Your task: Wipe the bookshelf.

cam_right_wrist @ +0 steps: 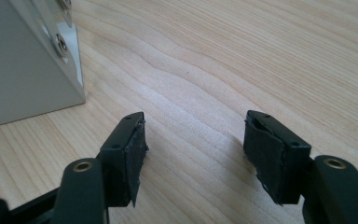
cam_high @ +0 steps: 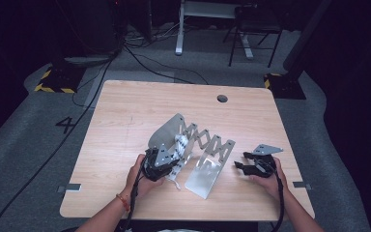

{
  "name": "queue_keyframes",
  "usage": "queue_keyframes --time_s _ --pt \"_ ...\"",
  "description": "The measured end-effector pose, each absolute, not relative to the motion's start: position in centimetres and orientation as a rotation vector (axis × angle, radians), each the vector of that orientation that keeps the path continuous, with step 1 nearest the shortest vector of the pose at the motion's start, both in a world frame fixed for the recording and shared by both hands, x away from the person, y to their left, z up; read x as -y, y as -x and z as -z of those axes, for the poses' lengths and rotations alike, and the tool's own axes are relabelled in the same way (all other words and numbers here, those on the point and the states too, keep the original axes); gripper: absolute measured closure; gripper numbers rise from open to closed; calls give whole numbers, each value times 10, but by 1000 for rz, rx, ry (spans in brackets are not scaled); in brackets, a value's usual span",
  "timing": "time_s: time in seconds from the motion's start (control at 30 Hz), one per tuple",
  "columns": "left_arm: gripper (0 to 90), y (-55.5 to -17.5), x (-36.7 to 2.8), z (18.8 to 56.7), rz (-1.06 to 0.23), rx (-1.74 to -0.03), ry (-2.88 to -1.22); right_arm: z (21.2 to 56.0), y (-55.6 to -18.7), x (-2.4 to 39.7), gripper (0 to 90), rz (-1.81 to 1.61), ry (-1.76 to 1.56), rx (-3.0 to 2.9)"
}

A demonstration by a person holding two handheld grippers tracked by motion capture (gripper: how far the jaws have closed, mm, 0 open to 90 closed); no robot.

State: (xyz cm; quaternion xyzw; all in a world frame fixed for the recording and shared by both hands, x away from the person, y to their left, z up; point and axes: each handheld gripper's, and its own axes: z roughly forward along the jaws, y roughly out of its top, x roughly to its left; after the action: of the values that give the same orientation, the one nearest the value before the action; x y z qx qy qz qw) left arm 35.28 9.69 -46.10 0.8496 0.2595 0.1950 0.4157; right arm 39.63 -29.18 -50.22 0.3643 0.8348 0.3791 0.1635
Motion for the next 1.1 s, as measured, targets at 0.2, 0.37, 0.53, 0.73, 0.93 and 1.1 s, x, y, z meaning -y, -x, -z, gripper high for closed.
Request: queue_keyframes --time_s 0.2,0.37,0.53,0.73,0.93,1.1 --pt "778 -350 -94 441 -563 -576 -2079 502 -396 291 392 -1078 -1041 -2374" --pt "778 -350 -95 421 -583 -546 -2022 502 -396 291 392 -1078 -1045 -2372" --pt "777 -355 -94 406 -582 -526 -1982 502 -396 291 392 -1077 -1042 -2370" --pt "777 -361 -89 421 -548 -535 -2013 503 -396 291 391 -1077 -1045 -2367" --pt "776 -364 -86 438 -527 -557 -2049 503 -396 290 383 -1080 -1045 -2364" --pt "774 -366 -78 453 -528 -561 -2109 503 -396 291 383 -1080 -1042 -2366"
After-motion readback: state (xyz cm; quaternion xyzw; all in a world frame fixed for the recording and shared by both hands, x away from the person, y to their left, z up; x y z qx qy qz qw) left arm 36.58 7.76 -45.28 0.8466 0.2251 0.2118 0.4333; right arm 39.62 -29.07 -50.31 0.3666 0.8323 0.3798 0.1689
